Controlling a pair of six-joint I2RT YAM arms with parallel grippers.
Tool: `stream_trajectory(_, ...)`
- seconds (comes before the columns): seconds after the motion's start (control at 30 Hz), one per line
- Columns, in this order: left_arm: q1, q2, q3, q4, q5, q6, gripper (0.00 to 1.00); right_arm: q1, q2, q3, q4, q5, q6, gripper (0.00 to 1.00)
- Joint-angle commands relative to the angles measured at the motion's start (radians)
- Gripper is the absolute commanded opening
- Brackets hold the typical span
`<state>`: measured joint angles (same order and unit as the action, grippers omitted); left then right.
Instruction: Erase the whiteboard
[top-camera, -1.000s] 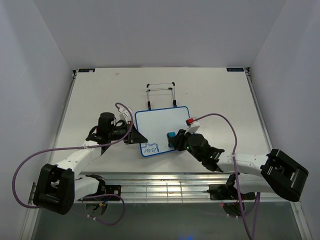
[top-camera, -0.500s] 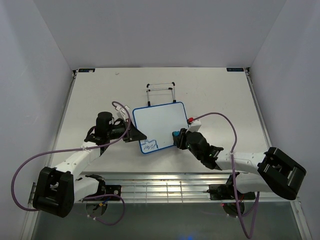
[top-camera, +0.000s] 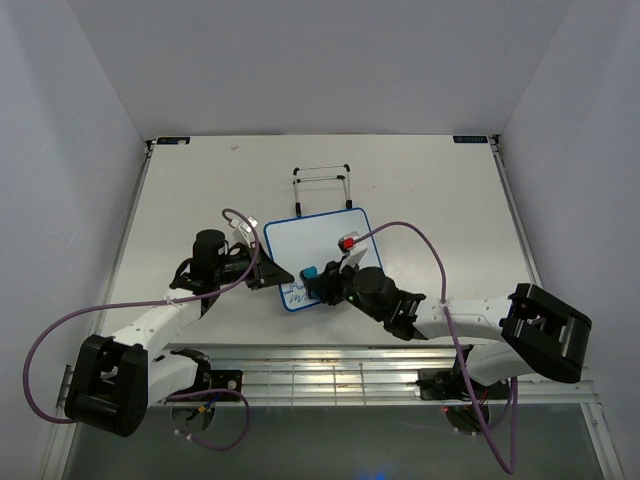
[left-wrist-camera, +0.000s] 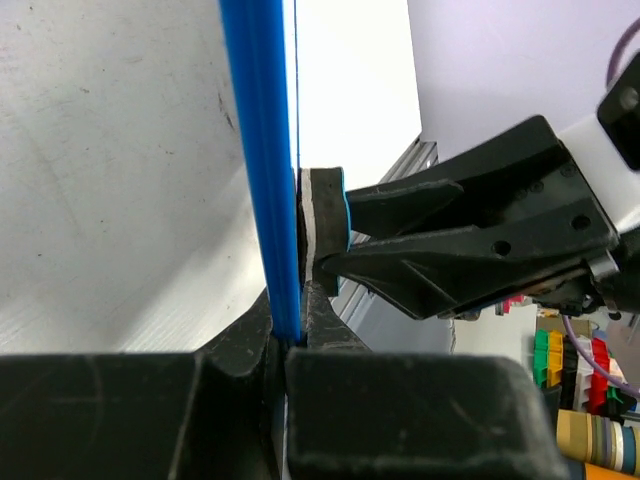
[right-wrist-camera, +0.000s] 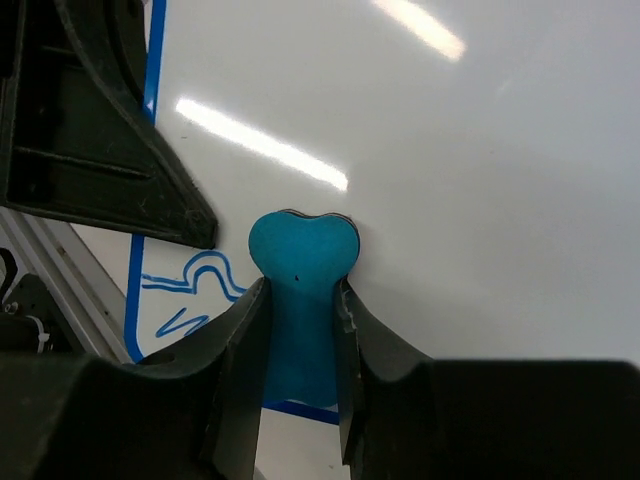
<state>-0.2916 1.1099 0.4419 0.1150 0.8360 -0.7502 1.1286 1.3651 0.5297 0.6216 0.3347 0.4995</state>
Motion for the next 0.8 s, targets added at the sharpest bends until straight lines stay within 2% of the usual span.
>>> stream_trajectory(0.0, -0.035, -0.039, 0.009, 0.066, 0.152, -0.057, 0.00, -0.090, 0.029, -0.071, 0.003, -0.039, 0.034, 0.08)
stream_trajectory(0.07, -0.035, -0.036, 0.008, 0.066, 0.152, -0.060, 0.00, -0.144, 0.023, -0.126, -0.016, -0.060, 0.066, 0.08)
stream_trajectory(0.2, -0.035, -0.033, 0.009, 0.068, 0.152, -0.066, 0.00, -0.344, 0.000, -0.210, -0.069, -0.153, 0.119, 0.08)
stream_trajectory(0.4, -0.035, -0.028, 0.008, 0.069, 0.152, -0.064, 0.00, -0.564, 0.074, -0.206, -0.195, -0.295, 0.094, 0.08)
stream_trajectory(0.6, -0.035, -0.027, 0.003, 0.068, 0.144, -0.061, 0.00, -0.595, 0.114, -0.185, -0.256, -0.310, 0.059, 0.08)
stream_trajectory(0.77, -0.035, -0.024, -0.005, 0.060, 0.120, -0.051, 0.00, -0.595, 0.014, -0.192, -0.298, -0.290, 0.007, 0.08)
